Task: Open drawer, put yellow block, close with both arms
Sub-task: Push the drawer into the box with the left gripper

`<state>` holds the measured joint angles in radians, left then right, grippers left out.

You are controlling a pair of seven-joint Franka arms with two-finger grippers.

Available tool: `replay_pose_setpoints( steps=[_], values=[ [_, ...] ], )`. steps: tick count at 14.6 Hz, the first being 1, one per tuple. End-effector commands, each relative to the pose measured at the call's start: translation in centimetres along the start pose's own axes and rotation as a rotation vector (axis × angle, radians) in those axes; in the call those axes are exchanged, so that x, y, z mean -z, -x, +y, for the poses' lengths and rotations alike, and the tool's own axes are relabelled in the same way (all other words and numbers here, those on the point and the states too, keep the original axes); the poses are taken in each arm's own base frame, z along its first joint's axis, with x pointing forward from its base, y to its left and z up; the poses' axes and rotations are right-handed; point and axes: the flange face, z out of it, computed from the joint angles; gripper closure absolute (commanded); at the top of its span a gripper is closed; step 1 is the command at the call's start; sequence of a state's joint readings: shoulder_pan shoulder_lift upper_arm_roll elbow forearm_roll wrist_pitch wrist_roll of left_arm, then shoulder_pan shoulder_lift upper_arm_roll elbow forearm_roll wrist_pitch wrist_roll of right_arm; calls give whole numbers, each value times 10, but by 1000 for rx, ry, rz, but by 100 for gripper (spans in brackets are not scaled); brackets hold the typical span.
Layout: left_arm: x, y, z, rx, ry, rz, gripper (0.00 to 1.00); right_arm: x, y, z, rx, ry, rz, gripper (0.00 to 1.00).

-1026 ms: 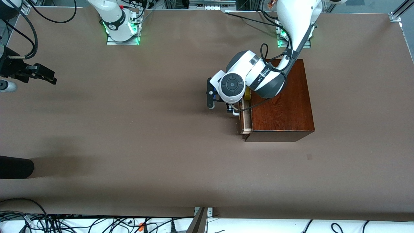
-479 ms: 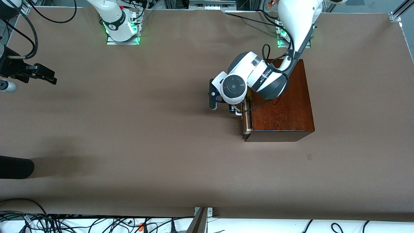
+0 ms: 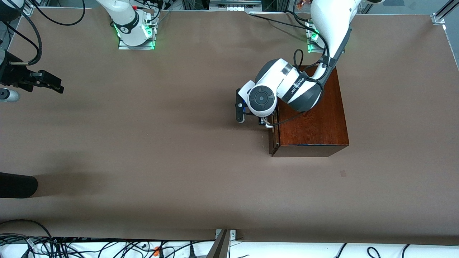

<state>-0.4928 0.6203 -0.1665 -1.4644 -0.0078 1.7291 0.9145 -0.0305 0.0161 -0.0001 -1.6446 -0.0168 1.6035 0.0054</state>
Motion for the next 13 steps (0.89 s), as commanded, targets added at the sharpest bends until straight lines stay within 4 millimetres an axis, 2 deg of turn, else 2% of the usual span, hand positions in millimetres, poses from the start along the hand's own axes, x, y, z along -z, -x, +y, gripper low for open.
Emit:
replay_pose_setpoints(
  steps=[1,5,7,9,11,13],
  values=[
    [8,40,-13,35,-32,-67,0,2,1,0,6,-17,-3,0],
    [19,31,-6,47,-40,-46,0,3,0,0,8,-17,-1,0],
    [59,33,14,107,-86,-18,0,2,1,0,8,-17,-3,0],
    [106,52,35,270,-102,32,0,3,1,0,8,-17,-3,0],
    [151,89,47,436,-110,77,0,3,1,0,8,-17,-3,0],
    [184,133,50,537,-108,93,0,3,1,0,8,-17,-3,0]
  ],
)
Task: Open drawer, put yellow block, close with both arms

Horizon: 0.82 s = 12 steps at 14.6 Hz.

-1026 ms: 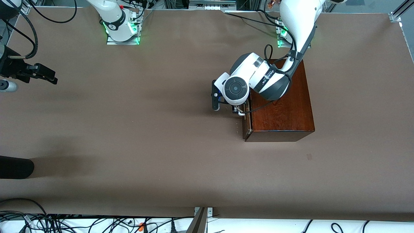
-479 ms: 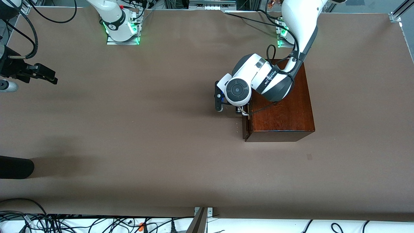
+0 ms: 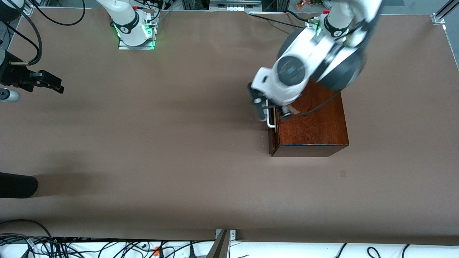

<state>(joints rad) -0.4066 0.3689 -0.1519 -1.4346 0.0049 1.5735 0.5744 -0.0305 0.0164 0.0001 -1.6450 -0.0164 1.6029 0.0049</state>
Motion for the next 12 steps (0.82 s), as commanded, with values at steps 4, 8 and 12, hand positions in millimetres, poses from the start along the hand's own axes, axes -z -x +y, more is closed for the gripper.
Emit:
replay_pose_setpoints(
  steps=[4,8,12],
  values=[
    [91,136,-67,311,-13,62,0,3,1,0,7,-17,-3,0],
    [125,219,-103,502,-46,131,0,3,1,0,7,-17,-3,0],
    [123,260,-96,891,-26,151,0,3,1,0,9,-17,-3,0]
  ],
)
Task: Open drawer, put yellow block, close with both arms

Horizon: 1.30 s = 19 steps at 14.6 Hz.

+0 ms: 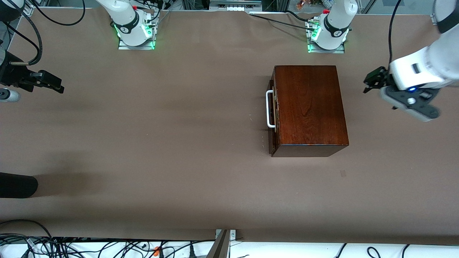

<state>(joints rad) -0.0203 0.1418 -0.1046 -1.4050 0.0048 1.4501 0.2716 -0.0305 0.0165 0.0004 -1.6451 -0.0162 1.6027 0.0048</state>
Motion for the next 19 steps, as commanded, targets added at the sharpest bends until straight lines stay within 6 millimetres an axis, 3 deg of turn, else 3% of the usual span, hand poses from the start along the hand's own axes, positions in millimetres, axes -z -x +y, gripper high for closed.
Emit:
replay_pose_setpoints(
  steps=[1,4,5,19],
  values=[
    [-3,28,6,228,-7,17,0,4,1,0,7,-17,-1,0],
    [-14,50,13,272,-27,105,0,4,1,0,8,-17,-1,0],
    [-14,57,4,293,1,109,0,3,1,0,8,-17,-2,0],
    [-14,39,2,283,17,99,0,3,1,0,8,-17,-2,0]
  ],
)
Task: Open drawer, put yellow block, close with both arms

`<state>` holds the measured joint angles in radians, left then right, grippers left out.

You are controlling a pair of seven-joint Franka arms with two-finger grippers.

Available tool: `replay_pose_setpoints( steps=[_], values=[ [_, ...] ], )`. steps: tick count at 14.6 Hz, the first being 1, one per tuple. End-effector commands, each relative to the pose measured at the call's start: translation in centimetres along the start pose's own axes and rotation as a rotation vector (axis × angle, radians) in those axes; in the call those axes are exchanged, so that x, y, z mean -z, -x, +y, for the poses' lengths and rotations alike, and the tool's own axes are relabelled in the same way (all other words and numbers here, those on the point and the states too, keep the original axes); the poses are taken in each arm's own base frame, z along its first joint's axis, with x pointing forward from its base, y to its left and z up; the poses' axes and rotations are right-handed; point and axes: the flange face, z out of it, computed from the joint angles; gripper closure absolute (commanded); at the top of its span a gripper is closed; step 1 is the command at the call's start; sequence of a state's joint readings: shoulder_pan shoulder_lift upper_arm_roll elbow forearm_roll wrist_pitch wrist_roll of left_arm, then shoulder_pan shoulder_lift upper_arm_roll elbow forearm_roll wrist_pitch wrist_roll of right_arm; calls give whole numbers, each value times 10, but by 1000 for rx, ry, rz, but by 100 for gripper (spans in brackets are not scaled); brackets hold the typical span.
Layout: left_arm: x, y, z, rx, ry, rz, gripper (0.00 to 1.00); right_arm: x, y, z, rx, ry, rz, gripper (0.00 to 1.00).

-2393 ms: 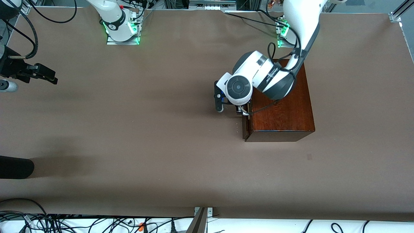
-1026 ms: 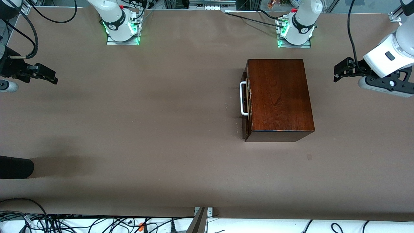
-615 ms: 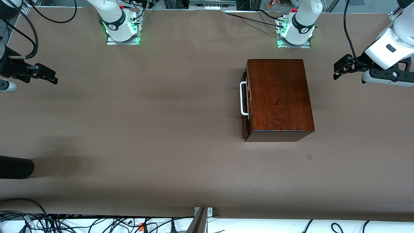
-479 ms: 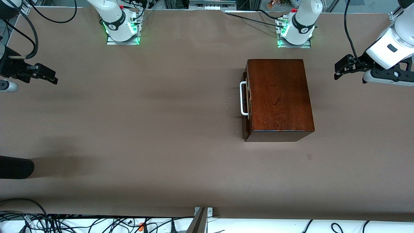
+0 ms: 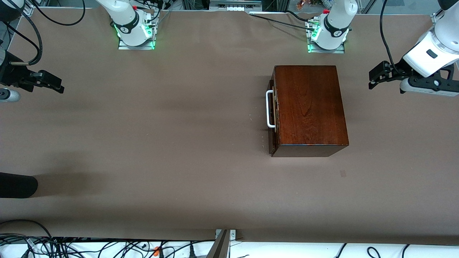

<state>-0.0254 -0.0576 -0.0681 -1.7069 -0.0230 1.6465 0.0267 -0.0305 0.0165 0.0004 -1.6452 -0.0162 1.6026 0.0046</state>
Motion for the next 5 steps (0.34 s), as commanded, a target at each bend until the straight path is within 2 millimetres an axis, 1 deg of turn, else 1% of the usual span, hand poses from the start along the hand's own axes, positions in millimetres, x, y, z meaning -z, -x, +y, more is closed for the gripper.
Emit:
replay_pose_setpoints(
  steps=[1,5],
  values=[
    [3,-5,-1,11,21,0,0,2,0,0,8,-17,-4,0],
    [3,-3,-1,10,16,-12,0,2,0,0,8,-17,-4,0]
  ],
)
